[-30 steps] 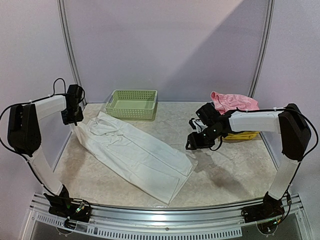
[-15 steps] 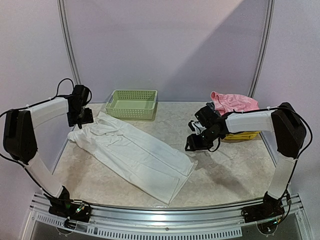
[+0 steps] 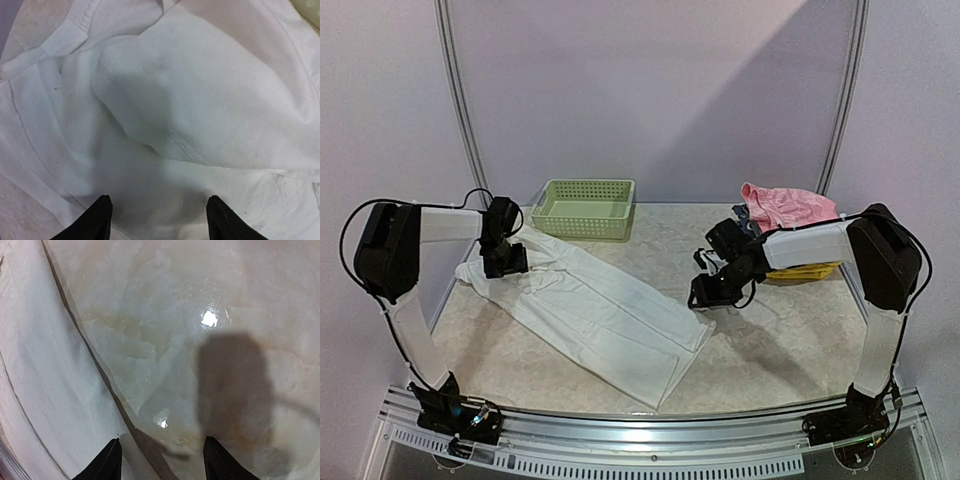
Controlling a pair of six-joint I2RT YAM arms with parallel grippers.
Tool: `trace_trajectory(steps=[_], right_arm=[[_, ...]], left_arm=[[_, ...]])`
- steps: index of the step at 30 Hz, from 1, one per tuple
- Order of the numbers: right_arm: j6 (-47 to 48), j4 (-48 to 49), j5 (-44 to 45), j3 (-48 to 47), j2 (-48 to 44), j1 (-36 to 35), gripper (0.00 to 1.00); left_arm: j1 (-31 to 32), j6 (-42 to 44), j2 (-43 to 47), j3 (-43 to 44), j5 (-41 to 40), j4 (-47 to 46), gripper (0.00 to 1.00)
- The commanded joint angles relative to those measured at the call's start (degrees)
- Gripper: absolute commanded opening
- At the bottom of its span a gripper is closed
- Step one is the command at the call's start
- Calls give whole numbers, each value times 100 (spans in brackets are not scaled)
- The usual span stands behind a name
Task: Fold and stack the mixed laundry pile
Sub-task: Rotate the rectangle-folded T-shirt at the center of the board.
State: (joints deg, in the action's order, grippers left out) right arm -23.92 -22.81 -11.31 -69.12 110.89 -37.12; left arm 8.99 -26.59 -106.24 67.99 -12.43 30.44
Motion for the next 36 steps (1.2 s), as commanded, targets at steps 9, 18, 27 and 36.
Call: trace_trajectory(steps=[9, 18, 27, 36], right_arm=[[-187, -329, 19, 154, 156, -372, 54], [-249, -176, -429, 495, -160, -908, 23], [-326, -211, -909, 619, -547, -1288, 2], [-176, -479, -712, 729, -519, -1415, 31]], left_arm=[[-290, 67, -645, 527, 54, -17, 61], [-297, 172, -471, 674, -320, 192, 58], [80, 241, 92, 537, -799, 677, 57], [1048, 374, 1093, 161, -1390, 1255, 61]])
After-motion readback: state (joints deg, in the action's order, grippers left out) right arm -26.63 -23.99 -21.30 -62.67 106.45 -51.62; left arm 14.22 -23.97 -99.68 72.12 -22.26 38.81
